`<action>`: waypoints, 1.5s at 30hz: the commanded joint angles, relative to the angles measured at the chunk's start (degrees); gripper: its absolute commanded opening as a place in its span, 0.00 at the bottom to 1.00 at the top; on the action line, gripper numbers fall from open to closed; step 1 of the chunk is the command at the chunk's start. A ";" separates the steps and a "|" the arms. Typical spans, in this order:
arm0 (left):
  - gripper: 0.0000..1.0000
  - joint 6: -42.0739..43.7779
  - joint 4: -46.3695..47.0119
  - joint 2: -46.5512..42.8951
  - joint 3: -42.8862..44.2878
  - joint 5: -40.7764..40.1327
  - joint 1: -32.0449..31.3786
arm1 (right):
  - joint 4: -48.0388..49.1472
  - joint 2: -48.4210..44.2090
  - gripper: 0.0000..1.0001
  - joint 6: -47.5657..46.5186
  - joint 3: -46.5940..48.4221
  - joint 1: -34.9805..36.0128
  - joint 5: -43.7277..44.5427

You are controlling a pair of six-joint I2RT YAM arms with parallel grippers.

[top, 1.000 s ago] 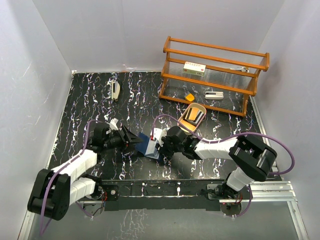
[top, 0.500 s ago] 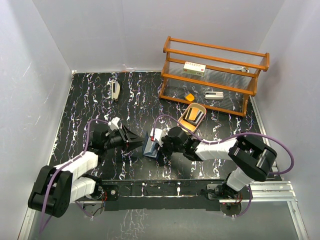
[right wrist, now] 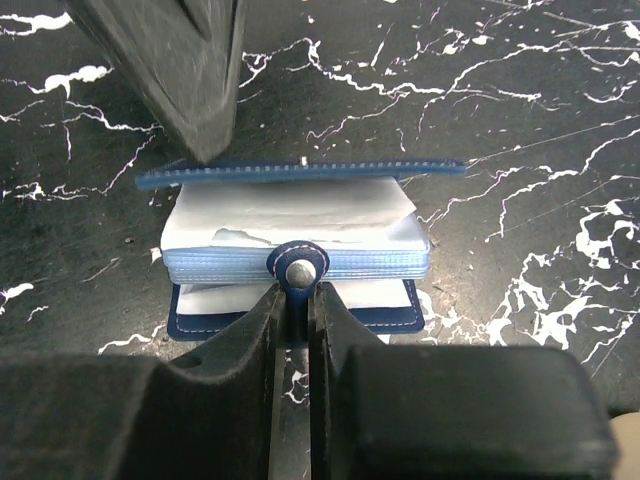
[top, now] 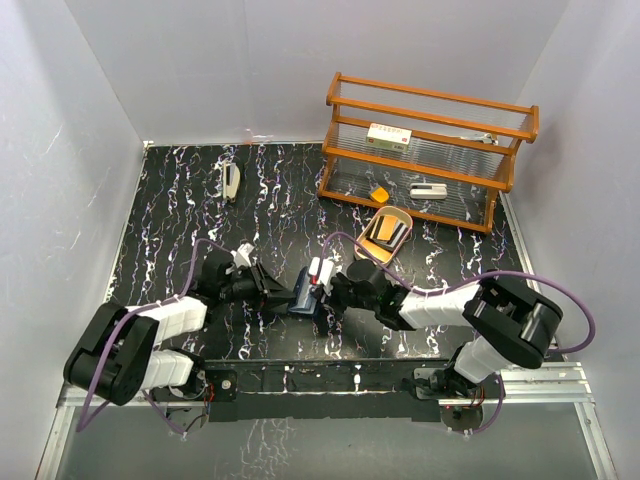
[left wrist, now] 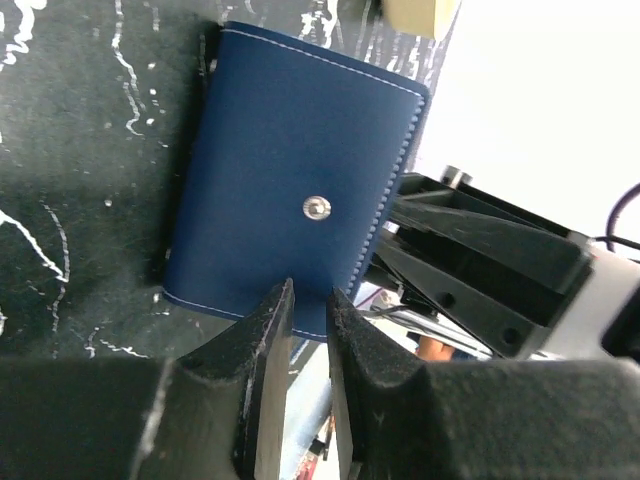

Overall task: Put the credit cards into the card holder
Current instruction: Close the card holder at the center of the board.

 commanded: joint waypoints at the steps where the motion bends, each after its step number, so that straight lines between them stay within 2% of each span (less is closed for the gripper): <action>1: 0.19 4.95 -4.39 1.99 3.45 -4.13 -2.47 | 8.70 -2.12 0.01 1.33 -0.62 0.20 0.89; 11: 0.19 8.00 -6.34 10.11 6.23 -8.79 -6.74 | 12.29 -1.91 0.04 1.77 -3.58 0.20 0.73; 17: 0.18 9.64 -9.99 12.42 8.42 -11.68 -8.44 | 7.38 -2.50 0.19 1.54 -2.08 0.20 0.23; 22: 0.17 9.95 -11.43 12.41 8.56 -13.68 -8.83 | 2.85 -5.79 0.24 5.63 -1.98 0.20 2.78; 28: 0.17 10.45 -13.04 12.48 9.30 -15.07 -9.26 | 5.45 -11.85 0.39 18.32 -6.69 0.15 2.97; 33: 0.17 9.92 -15.14 11.22 10.34 -17.34 -10.30 | 4.06 -14.67 0.41 37.19 -7.13 0.20 8.23; 37: 0.17 10.63 -18.34 8.99 13.58 -18.71 -10.36 | -5.72 -16.22 0.41 48.97 -3.09 0.20 11.39; 40: 0.16 11.59 -21.25 7.68 16.03 -20.67 -10.36 | -14.24 -15.59 0.40 55.55 1.62 0.20 11.74; 45: 0.16 12.08 -20.85 8.81 17.04 -20.93 -10.32 | -14.95 -17.13 0.41 65.19 0.33 0.20 15.46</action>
